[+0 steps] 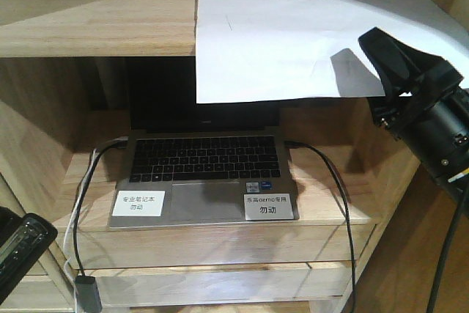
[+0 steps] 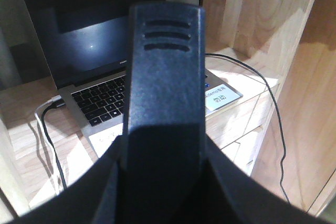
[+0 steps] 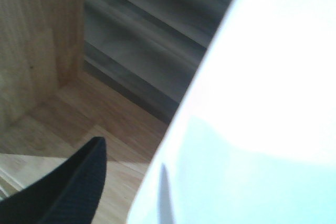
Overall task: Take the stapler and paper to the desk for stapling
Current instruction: 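Pinch the white paper with the right gripper and pull it off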
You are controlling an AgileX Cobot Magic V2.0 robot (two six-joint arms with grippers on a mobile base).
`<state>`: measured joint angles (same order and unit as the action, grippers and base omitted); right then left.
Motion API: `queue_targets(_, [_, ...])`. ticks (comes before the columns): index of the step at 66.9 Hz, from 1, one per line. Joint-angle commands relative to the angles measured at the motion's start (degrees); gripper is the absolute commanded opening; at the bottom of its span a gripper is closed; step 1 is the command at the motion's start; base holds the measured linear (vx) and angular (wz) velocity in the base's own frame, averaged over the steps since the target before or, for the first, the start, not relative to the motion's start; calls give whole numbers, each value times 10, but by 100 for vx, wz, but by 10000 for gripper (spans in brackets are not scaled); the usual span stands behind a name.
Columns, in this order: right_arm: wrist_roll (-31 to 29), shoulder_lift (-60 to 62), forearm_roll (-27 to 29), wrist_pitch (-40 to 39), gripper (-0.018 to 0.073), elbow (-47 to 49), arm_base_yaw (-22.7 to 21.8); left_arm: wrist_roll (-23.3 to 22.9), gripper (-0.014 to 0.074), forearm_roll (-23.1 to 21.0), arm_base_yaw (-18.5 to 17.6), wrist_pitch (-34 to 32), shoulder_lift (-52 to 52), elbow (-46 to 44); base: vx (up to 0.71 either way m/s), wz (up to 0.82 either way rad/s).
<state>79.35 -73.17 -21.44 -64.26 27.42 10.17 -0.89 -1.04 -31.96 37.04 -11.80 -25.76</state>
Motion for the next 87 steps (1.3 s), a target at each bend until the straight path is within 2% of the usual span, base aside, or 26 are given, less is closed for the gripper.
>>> queue_targets(1, [5, 10, 6, -45, 387, 21, 2, -4, -7, -4, -2, -70, -4, -18, 0, 0])
queue_targets(4, [9, 10, 0, -46, 335, 21, 2, -4, -7, -4, -2, -70, -4, -18, 0, 0])
queue_targets(14, [42, 17, -35, -49, 76, 21, 2, -4, -7, -4, -2, -69, -4, -18, 0, 0])
queue_targets(19, [53, 31, -40, -51, -17, 10, 2, -4, -7, -4, -2, -69, -4, -18, 0, 0])
queue_targets(34, [47, 103, -9, -45, -11, -68, 1, -4, -7, -4, -2, -68, -4, -18, 0, 0])
queue_targets(47, [27, 184, -11, -31, -9, -119, 1, -4, -7, -4, -2, -68, -4, -18, 0, 0])
queue_targets(68, [19, 333, -7, 82, -8, -180, 1, -4, -7, -4, -2, -66, -4, -18, 0, 0])
queue_targets(87, [34, 461, -2, 182, -6, -216, 1, -4, -7, -4, -2, -66, -4, -18, 0, 0])
